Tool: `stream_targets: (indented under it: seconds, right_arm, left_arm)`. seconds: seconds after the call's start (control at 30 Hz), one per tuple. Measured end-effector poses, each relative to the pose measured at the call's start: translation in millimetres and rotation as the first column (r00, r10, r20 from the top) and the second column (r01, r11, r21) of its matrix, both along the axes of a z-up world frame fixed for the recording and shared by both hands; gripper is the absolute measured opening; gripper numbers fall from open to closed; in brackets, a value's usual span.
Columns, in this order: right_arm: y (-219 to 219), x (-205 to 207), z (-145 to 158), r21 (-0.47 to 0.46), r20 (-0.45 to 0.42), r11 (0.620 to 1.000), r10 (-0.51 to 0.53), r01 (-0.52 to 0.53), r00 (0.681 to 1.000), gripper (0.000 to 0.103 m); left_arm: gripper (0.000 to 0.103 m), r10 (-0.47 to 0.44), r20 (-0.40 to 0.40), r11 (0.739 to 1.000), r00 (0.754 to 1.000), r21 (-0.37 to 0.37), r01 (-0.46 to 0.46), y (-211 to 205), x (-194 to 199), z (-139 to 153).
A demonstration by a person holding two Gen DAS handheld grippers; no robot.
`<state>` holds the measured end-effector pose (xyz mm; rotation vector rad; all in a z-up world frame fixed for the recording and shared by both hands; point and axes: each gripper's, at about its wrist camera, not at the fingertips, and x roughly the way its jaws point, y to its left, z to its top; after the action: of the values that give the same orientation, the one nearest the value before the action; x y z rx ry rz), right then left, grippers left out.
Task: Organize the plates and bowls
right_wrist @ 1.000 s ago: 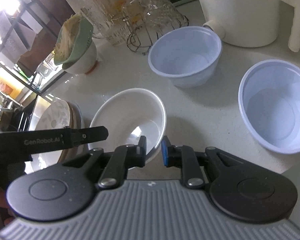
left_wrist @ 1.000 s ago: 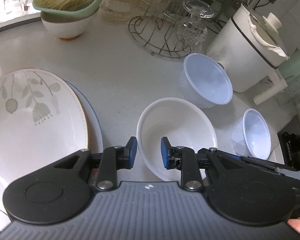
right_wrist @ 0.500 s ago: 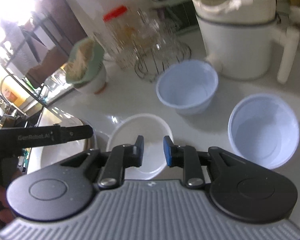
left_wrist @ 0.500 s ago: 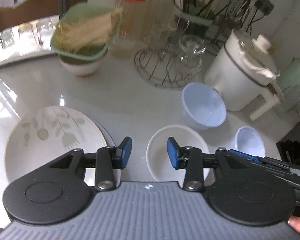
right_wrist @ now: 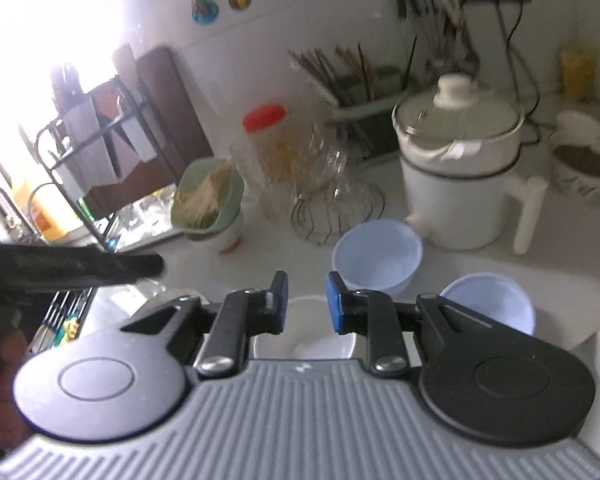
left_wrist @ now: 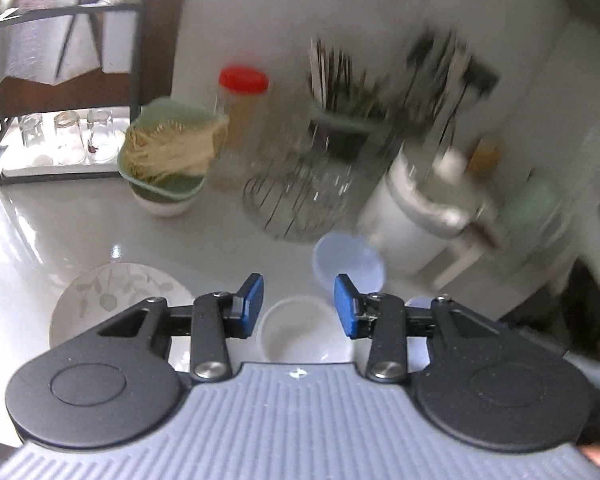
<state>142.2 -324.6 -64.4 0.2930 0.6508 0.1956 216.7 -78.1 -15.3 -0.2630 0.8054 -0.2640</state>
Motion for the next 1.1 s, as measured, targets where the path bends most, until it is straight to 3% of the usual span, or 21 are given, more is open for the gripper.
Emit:
stream_targets:
  seconds: [0.33,0.4,1.1]
  right_arm:
    - [17,-46,16,-0.058,0.003,0.995,-0.075,0.075,0.997,0.025]
    - [18,-53,17,-0.078,-0.009,0.993,-0.090,0.089,0.996,0.025]
    - [23,-104,17,-0.102,-0.007,0.962,-0.254,0.252,0.967,0.025]
  left_arm:
    - [0.045,-0.062,0.002,0.997,0.998,0.037,0.062,13,-42,19]
    - [0.045,-0.070,0.008,0.995,0.998,0.069,0.069,14,-49,17]
    - [0.045,-0.200,-0.017,0.979,0.980,0.043,0.200,11,-75,-12]
